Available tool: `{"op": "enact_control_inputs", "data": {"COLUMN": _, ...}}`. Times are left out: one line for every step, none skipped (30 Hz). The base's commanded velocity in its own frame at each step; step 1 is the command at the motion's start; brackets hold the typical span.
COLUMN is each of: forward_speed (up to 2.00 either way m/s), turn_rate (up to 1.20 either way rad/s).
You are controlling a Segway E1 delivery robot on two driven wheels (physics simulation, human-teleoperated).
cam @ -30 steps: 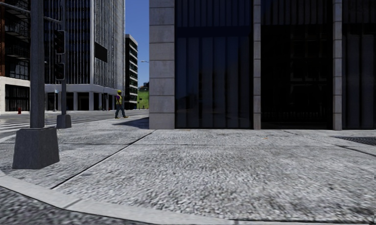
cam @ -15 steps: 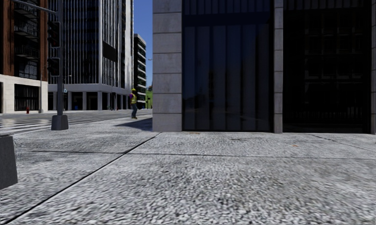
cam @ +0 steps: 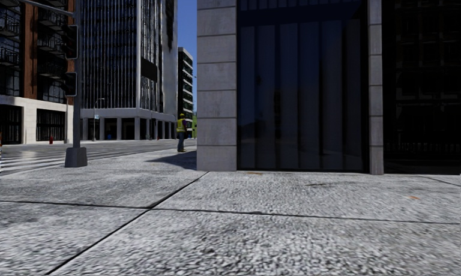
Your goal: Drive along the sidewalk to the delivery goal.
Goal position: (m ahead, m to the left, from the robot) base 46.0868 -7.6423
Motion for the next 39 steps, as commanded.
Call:
{"op": "enact_control_inputs", "data": {"forward_speed": 1.29, "turn_rate": 0.48}}
{"op": "enact_control_inputs", "data": {"forward_speed": 1.29, "turn_rate": 0.48}}
{"op": "enact_control_inputs", "data": {"forward_speed": 1.29, "turn_rate": 0.51}}
{"op": "enact_control_inputs", "data": {"forward_speed": 1.29, "turn_rate": 0.52}}
{"op": "enact_control_inputs", "data": {"forward_speed": 1.29, "turn_rate": 0.52}}
{"op": "enact_control_inputs", "data": {"forward_speed": 1.29, "turn_rate": 0.54}}
{"op": "enact_control_inputs", "data": {"forward_speed": 1.29, "turn_rate": 0.55}}
{"op": "enact_control_inputs", "data": {"forward_speed": 1.29, "turn_rate": 0.55}}
{"op": "enact_control_inputs", "data": {"forward_speed": 1.29, "turn_rate": 0.55}}
{"op": "enact_control_inputs", "data": {"forward_speed": 1.29, "turn_rate": 0.55}}
{"op": "enact_control_inputs", "data": {"forward_speed": 1.29, "turn_rate": 0.55}}
{"op": "enact_control_inputs", "data": {"forward_speed": 1.29, "turn_rate": 0.55}}
{"op": "enact_control_inputs", "data": {"forward_speed": 1.29, "turn_rate": 0.55}}
{"op": "enact_control_inputs", "data": {"forward_speed": 1.29, "turn_rate": 0.55}}
{"op": "enact_control_inputs", "data": {"forward_speed": 1.29, "turn_rate": 0.55}}
{"op": "enact_control_inputs", "data": {"forward_speed": 1.29, "turn_rate": 0.55}}
{"op": "enact_control_inputs", "data": {"forward_speed": 1.29, "turn_rate": 0.55}}
{"op": "enact_control_inputs", "data": {"forward_speed": 1.29, "turn_rate": 0.55}}
{"op": "enact_control_inputs", "data": {"forward_speed": 1.29, "turn_rate": 0.55}}
{"op": "enact_control_inputs", "data": {"forward_speed": 1.29, "turn_rate": 0.55}}
{"op": "enact_control_inputs", "data": {"forward_speed": 1.29, "turn_rate": 0.55}}
{"op": "enact_control_inputs", "data": {"forward_speed": 1.29, "turn_rate": 0.55}}
{"op": "enact_control_inputs", "data": {"forward_speed": 1.29, "turn_rate": 0.55}}
{"op": "enact_control_inputs", "data": {"forward_speed": 1.29, "turn_rate": 0.55}}
{"op": "enact_control_inputs", "data": {"forward_speed": 1.29, "turn_rate": 0.53}}
{"op": "enact_control_inputs", "data": {"forward_speed": 1.29, "turn_rate": 0.51}}
{"op": "enact_control_inputs", "data": {"forward_speed": 1.29, "turn_rate": 0.49}}
{"op": "enact_control_inputs", "data": {"forward_speed": 1.29, "turn_rate": 0.44}}
{"op": "enact_control_inputs", "data": {"forward_speed": 1.29, "turn_rate": 0.44}}
{"op": "enact_control_inputs", "data": {"forward_speed": 1.39, "turn_rate": 0.42}}
{"op": "enact_control_inputs", "data": {"forward_speed": 2.0, "turn_rate": 0.42}}
{"op": "enact_control_inputs", "data": {"forward_speed": 2.0, "turn_rate": 0.34}}
{"op": "enact_control_inputs", "data": {"forward_speed": 2.0, "turn_rate": 0.0}}
{"op": "enact_control_inputs", "data": {"forward_speed": 2.0, "turn_rate": 0.0}}
{"op": "enact_control_inputs", "data": {"forward_speed": 2.0, "turn_rate": 0.0}}
{"op": "enact_control_inputs", "data": {"forward_speed": 2.0, "turn_rate": 0.0}}
{"op": "enact_control_inputs", "data": {"forward_speed": 2.0, "turn_rate": 0.0}}
{"op": "enact_control_inputs", "data": {"forward_speed": 2.0, "turn_rate": 0.0}}
{"op": "enact_control_inputs", "data": {"forward_speed": 2.0, "turn_rate": 0.0}}
